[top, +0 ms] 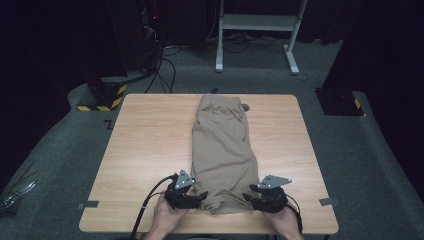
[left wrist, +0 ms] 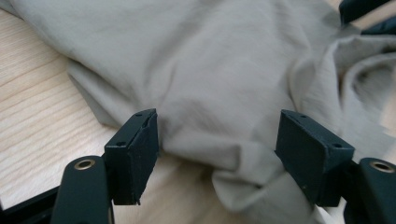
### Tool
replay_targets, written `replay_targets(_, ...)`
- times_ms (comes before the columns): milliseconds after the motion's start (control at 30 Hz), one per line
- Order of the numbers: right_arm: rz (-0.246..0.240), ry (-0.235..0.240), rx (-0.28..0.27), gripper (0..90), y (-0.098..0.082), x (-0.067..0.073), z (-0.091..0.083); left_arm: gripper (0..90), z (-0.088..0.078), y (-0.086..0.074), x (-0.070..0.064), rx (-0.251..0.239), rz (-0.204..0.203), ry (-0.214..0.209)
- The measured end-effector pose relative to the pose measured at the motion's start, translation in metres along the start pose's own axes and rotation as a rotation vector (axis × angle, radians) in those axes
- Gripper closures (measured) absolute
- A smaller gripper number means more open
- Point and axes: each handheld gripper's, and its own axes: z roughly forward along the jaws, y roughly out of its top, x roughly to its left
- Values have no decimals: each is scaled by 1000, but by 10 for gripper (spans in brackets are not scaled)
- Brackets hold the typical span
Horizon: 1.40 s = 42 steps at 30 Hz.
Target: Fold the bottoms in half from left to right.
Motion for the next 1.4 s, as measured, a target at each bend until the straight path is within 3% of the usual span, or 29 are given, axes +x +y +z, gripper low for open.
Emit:
replay_targets(167, 31, -37, -52, 540, 20, -10, -10, 303, -9, 12, 12, -35, -26, 26)
replay_targets(233, 39, -67, -38, 541, 32, -15, 0, 305, -2, 18, 18, -30, -36, 48)
replay_targets(367, 59, -68, -10, 536, 40, -23, 25, 305, 15, 22, 22, -5, -51, 46)
replay_targets(500, 63, -49, 15, 520, 38, -15, 42, 311, 27, 23, 27, 4, -80, 63)
replay_targets(567, 44, -21, 20, 507, 35, -6, 45, 312, 32, 26, 33, 8, -98, 77)
replay_targets(767, -100, 61, 42, 478, 15, 32, 41, 307, 41, 39, 41, 10, -109, 95)
replay_targets(867, -142, 74, 49, 467, 6, 36, 32, 303, 46, 44, 43, 16, -101, 103)
replay_targets(1000, -96, 42, 5, 469, 12, 21, 19, 299, 53, 49, 43, 19, -99, 103)
replay_targets(1067, -55, -17, -25, 475, 21, 9, 17, 299, 57, 50, 41, 30, -92, 102)
replay_targets(1100, -21, -57, -23, 475, 28, 1, 19, 299, 59, 50, 41, 35, -88, 103)
replay_targets(1233, 84, -109, -23, 475, 40, -24, 36, 295, 65, 47, 38, 67, -63, 110)
replay_targets(1300, 90, -146, -6, 485, 42, -32, 46, 295, 65, 43, 36, 77, -53, 112)
replay_targets(1400, 90, -155, 34, 501, 38, -35, 57, 303, 66, 37, 33, 102, -23, 122)
